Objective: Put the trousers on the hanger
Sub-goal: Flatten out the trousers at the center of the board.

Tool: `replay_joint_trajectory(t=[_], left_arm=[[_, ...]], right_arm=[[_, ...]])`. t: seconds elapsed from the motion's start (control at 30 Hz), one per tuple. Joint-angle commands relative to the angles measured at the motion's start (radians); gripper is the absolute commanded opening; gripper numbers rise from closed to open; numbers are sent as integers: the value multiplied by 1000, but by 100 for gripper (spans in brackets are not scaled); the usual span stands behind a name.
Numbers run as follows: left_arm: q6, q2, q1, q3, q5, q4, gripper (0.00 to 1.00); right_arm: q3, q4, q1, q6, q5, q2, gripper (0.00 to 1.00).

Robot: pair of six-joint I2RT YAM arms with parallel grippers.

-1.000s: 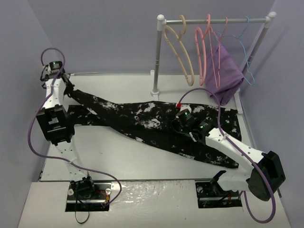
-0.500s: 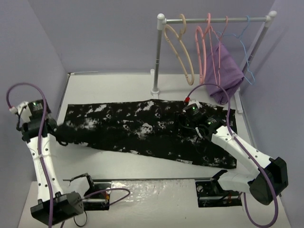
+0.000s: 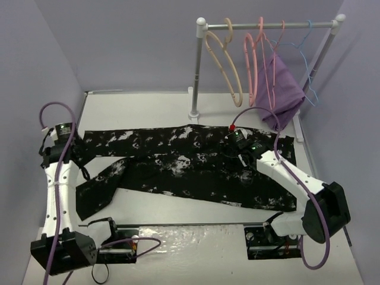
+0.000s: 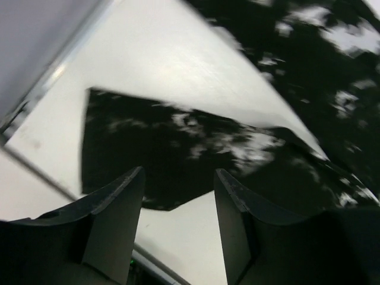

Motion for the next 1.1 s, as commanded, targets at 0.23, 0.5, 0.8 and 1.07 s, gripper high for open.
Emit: replay_joint_trajectory(t=[0.23, 0.5, 0.8, 1.07], left_arm=[[-17, 516, -267, 95, 74, 472, 51], [-13, 888, -197, 353, 49, 406, 50], [2, 1042, -22, 469, 57, 330, 50], [40, 968, -8, 504, 170, 389, 50]], right_arm=[[-157, 216, 48, 46, 15, 180, 82], [-255, 157, 47, 166, 21, 183, 83], [-246, -45, 40, 227, 35, 67, 86], [-82, -81, -44, 227, 116, -39, 84]])
